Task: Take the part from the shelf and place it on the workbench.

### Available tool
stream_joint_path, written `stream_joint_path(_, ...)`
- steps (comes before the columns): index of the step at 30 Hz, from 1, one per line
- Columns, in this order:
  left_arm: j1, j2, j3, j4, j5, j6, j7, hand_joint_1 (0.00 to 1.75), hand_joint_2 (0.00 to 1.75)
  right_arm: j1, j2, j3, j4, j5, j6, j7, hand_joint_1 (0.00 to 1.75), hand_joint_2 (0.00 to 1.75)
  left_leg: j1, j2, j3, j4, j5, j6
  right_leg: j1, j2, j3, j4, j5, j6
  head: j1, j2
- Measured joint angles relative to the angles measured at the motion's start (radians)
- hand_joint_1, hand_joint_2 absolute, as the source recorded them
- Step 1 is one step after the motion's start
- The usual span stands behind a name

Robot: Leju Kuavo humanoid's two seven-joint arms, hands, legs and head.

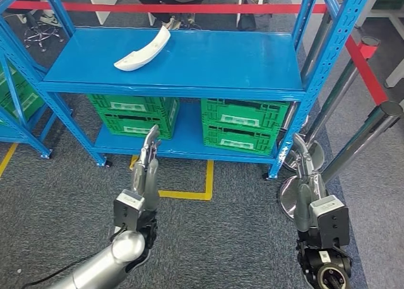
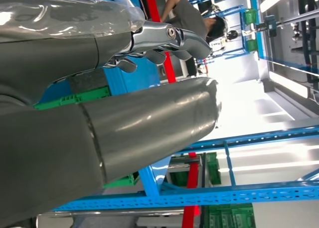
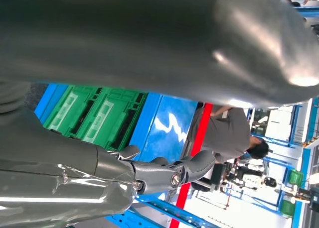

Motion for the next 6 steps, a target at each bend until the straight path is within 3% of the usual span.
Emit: stream_joint_path(6, -0.001, -0.009, 0.000, -0.001, 0.017, 0.000, -0.019, 0.00, 0.00, 0.004, -0.001, -0.001, 0.000, 0.002, -0.028, 0.006, 0.00, 0.00, 0.000, 0.001, 0.001, 0.000, 0.000, 0.000, 0.000, 0.000, -0.001, 0.000, 0.000, 0.000, 0.000, 0.000)
